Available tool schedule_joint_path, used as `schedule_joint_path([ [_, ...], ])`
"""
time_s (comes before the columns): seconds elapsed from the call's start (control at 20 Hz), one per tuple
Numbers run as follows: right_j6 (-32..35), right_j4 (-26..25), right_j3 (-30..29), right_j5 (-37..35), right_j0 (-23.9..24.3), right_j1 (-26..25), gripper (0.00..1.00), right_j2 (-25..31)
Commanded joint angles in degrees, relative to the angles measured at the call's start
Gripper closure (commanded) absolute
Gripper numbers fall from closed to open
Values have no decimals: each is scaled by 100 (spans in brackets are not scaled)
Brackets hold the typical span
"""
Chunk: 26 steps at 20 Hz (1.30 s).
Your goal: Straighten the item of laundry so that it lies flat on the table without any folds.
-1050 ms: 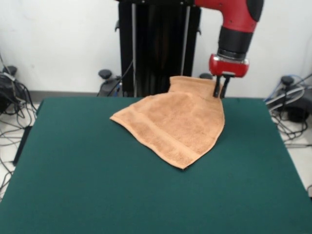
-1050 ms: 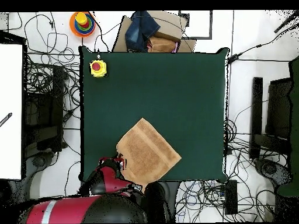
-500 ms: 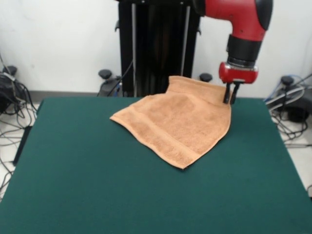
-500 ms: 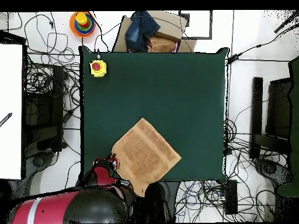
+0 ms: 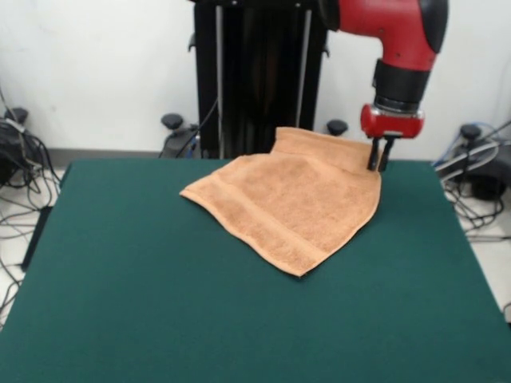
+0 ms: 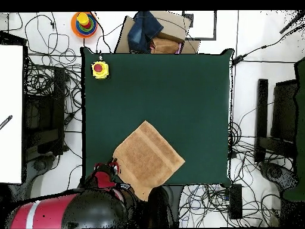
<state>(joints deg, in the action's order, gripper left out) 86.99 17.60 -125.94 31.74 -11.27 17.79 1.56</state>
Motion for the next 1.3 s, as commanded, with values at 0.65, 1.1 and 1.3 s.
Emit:
schedule_joint_path([
  [0.65,1707,940,367,-449,-220,12,0,435],
  [1.1,1660,966,-298,-853,-211,991,0,405],
  [1.3,1530,571,-560,-1115,197,1456,0,357],
])
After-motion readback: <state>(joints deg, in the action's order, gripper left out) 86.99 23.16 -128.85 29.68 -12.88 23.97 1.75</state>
